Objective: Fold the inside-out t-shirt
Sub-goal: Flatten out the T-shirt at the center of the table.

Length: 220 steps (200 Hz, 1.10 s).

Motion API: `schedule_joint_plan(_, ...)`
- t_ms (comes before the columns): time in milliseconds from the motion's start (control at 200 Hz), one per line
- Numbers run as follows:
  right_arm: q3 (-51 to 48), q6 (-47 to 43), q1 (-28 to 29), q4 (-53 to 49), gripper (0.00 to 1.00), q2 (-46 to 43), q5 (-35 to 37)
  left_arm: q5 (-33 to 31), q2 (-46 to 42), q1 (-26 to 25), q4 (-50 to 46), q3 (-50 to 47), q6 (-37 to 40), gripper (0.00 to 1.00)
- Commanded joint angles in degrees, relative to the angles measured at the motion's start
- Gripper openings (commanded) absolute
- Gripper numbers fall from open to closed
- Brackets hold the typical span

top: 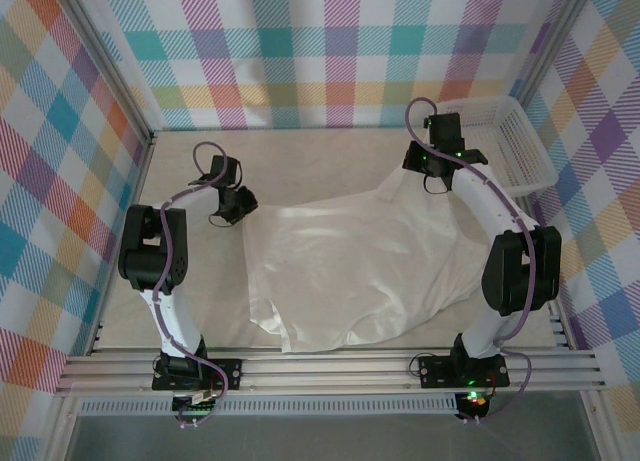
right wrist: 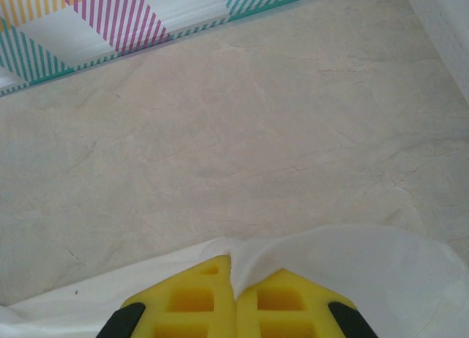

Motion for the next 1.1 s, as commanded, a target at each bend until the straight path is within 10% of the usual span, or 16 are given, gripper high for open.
schedule_joint_plan(0, 1.1, 0.1, -0.1, 0.5, 0.00, -1.4, -0.6, 1.2, 1.2, 0.6, 0.8, 1.1, -0.3, 0.14)
schedule_joint_plan(265, 7.3, 2.4, -0.1, -1.7, 0.00, -5.3, -2.0, 8.3, -7.0, 5.0, -0.8, 5.7, -4.1, 0.00)
schedule_joint_plan(625, 17.5, 2.6, -0.2, 18.5, 0.00, -26.0, 5.6, 21.2, -28.4, 16.7, -9.2, 41.3, -14.8, 0.00)
schedule_joint_plan(1095, 22.2, 1.5, -0.2, 18.5, 0.00, -35.3, 6.9, 11.0, -43.7, 17.0, -21.8, 52.7, -7.5, 0.00)
